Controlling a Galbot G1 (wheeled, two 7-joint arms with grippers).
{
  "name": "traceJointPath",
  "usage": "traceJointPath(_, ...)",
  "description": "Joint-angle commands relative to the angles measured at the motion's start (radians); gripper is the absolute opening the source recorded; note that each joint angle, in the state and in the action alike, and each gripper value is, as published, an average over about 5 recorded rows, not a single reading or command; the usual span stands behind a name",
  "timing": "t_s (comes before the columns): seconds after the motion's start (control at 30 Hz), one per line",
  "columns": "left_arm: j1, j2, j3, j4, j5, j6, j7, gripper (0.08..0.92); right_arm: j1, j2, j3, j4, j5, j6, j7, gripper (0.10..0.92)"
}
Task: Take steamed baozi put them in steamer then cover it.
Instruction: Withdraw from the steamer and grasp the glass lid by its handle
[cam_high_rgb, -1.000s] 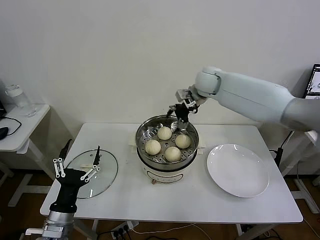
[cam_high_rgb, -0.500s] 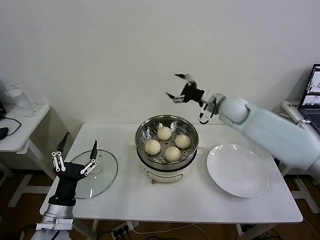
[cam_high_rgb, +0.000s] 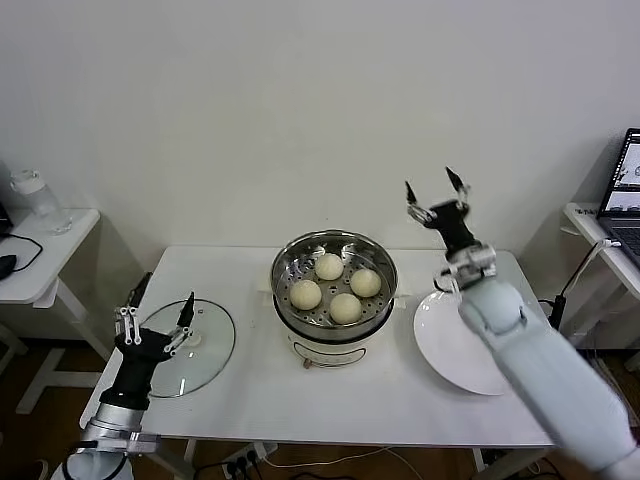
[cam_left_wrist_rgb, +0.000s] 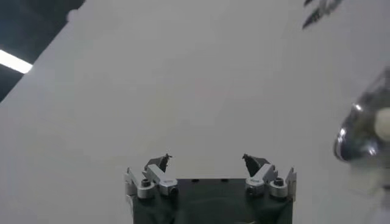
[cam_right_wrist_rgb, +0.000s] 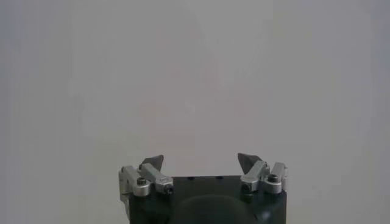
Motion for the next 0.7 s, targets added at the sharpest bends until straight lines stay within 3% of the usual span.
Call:
traceJointPath(0.03, -0.004, 0.024, -0.003, 0.163, 0.284, 0.040, 0.020, 0.823, -0.524, 0.206, 0.442, 0.095, -0.089, 0.086, 0.037, 0.823)
traceJointPath(0.37, -0.038, 0.057, -0.001, 0.383, 0.450, 0.132, 0.058, 0.823, -0.652, 0.286, 0.489, 0.163, -0.083, 0.117, 0.004, 0.823)
traceJointPath(0.7, -0.141, 0.047, 0.011, 0.564, 0.433, 0.111, 0.011, 0.823, -0.662, 0.311, 0.484, 0.164, -0.109, 0.113, -0.020, 0.823)
